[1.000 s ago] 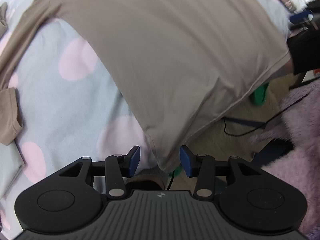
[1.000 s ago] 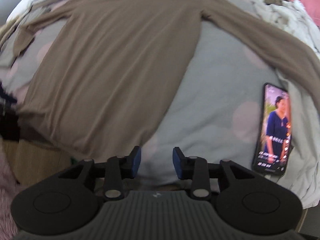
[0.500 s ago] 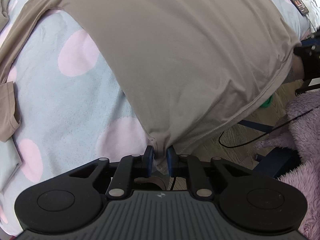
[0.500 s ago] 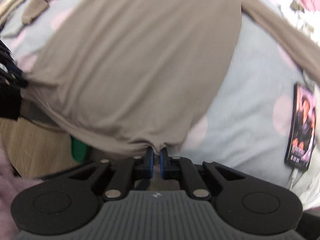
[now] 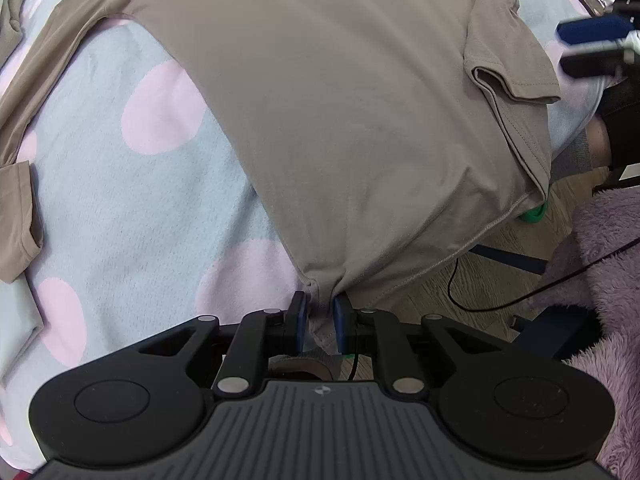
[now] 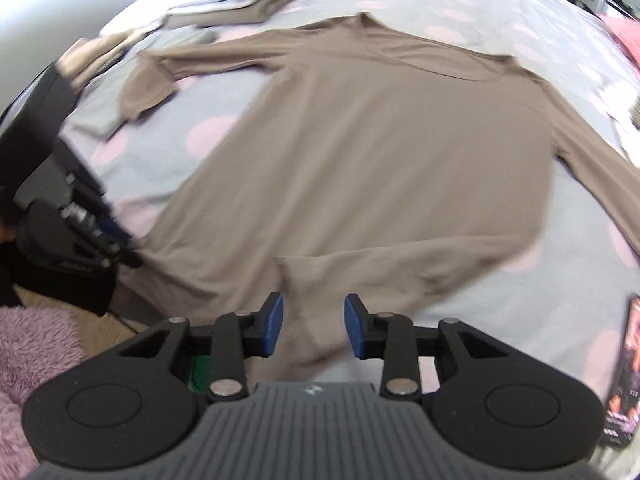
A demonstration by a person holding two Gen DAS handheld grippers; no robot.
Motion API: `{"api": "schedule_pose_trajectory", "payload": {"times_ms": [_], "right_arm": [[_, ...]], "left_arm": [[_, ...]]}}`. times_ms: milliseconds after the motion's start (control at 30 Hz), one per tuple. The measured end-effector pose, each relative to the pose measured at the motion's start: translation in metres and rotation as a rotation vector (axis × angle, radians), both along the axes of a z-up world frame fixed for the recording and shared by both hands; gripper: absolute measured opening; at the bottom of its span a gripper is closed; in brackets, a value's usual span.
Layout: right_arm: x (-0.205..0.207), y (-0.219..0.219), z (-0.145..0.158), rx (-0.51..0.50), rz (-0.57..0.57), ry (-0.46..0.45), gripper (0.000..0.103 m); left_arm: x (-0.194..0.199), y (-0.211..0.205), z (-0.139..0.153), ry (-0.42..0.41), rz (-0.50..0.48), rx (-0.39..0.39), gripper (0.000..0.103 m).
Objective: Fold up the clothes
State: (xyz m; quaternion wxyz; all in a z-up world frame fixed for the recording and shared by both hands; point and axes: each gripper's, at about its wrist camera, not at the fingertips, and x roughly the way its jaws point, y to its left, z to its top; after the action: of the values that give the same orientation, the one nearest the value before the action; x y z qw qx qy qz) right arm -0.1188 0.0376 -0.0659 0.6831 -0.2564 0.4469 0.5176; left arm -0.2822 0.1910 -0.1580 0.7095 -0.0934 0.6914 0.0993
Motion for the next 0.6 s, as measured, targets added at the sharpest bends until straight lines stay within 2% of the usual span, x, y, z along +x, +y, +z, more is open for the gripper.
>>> {"api": "schedule_pose_trajectory", "payload": {"times_ms": [100, 200, 400, 600], "right_arm": [[0.018, -0.015, 0.005, -0.014, -0.069, -0.011, 0.037], [0.023, -0.031, 0.008, -0.033, -0.076, -0.032, 0.035], [0.001, -0.023, -0.004, -0.045, 0.041, -0.028, 0.036], [-0.018, -0.010, -0.021, -0.080, 0.104, -0.074, 0.037]], "left_arm": [[0.000, 0.001, 0.001, -0.004, 0.001, 0.001, 0.012], [0.001, 0.001, 0.001, -0.005, -0.001, 0.002, 0.012], [0.005, 0.005, 0.000, -0.003, -0.003, 0.001, 0.012], [0.012, -0.002, -0.001, 0.002, -0.005, -0.004, 0.015]]}}
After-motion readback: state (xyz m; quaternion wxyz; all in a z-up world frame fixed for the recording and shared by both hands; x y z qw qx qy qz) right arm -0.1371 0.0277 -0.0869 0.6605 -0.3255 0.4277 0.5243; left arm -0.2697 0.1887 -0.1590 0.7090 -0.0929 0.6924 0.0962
